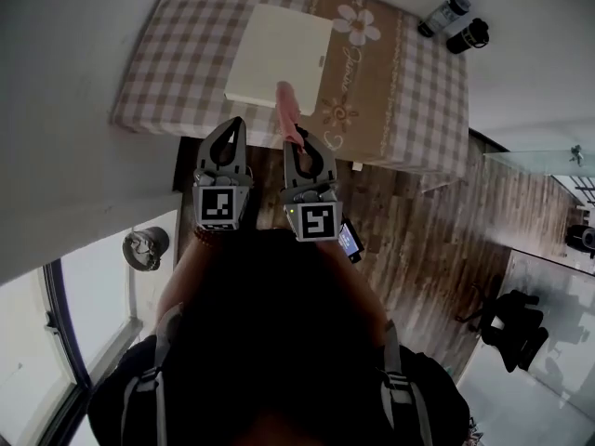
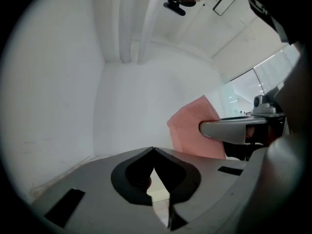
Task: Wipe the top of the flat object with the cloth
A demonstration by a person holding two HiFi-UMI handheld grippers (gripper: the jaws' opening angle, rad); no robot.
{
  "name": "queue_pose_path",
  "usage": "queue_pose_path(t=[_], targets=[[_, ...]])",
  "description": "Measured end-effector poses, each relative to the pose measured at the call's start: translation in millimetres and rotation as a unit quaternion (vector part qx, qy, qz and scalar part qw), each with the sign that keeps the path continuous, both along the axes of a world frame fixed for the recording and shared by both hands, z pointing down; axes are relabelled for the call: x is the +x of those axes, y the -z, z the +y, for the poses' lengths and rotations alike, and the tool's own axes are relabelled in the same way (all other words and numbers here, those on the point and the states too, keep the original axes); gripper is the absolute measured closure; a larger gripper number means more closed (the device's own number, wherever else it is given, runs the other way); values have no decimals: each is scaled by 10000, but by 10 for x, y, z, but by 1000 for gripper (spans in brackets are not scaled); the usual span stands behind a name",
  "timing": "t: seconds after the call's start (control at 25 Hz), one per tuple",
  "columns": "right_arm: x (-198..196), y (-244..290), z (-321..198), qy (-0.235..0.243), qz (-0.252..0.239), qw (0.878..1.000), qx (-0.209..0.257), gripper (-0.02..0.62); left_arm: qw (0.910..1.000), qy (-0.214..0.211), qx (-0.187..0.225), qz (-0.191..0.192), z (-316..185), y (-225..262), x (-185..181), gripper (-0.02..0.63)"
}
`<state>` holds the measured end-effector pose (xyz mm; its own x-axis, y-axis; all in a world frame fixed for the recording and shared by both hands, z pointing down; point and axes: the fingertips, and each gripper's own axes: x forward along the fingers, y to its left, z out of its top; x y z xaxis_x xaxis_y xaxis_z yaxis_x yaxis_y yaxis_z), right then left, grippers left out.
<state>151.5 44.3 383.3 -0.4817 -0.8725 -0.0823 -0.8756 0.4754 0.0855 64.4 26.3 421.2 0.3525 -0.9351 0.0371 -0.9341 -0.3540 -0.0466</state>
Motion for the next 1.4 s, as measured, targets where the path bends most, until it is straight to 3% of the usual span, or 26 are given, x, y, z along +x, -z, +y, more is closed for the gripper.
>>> queue_pose_path(t=[0.24,0.68,1.4], targets=[[58,-90,586,246,-40,9997,26,577,9996,254,46,-64,625,-11,132,615],[192,-215,1439,393,-17,9992,79,578,9991,350,178,-143,1389,-39,328,615],[411,-150,1687,397,131,9990,165,578,9993,212,300,24,1684,23,576,615]])
